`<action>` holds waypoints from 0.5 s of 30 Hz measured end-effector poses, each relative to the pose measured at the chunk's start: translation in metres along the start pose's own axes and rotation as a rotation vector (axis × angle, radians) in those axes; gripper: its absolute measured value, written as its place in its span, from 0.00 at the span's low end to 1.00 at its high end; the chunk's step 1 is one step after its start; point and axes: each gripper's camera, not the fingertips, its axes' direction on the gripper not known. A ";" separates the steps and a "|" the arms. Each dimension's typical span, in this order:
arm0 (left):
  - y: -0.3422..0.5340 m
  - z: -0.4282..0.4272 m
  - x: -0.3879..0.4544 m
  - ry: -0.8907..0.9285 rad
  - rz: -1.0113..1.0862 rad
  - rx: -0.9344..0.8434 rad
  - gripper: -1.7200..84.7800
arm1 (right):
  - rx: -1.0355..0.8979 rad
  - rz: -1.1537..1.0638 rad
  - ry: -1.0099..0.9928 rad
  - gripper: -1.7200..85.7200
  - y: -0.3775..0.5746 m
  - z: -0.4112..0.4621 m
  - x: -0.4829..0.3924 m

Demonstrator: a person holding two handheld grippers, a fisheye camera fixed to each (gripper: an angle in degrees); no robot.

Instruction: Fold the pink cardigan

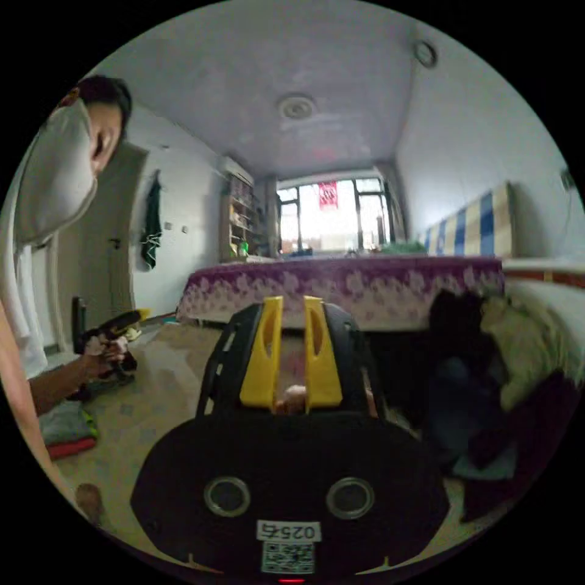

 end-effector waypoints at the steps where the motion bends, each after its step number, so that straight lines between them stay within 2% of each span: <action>1: 0.002 0.028 0.007 -0.004 0.018 -0.043 0.10 | -0.026 0.042 0.013 0.15 0.006 -0.002 0.016; 3: 0.012 0.145 0.033 0.065 0.086 -0.235 0.13 | -0.180 0.177 0.051 0.18 0.024 -0.006 0.073; 5: 0.024 0.231 0.043 0.135 0.085 -0.317 0.14 | -0.288 0.237 0.065 0.18 0.033 -0.011 0.106; 8: 0.037 0.374 0.035 0.142 -0.002 -0.476 0.15 | -0.359 0.279 0.007 0.17 0.036 -0.027 0.146; 12: 0.060 0.541 0.032 -0.001 0.105 -0.671 0.16 | -0.450 0.251 -0.128 0.17 0.017 -0.045 0.180; 15: 0.082 0.630 0.035 -0.053 0.156 -0.816 0.15 | -0.483 0.278 -0.160 0.17 0.003 -0.055 0.200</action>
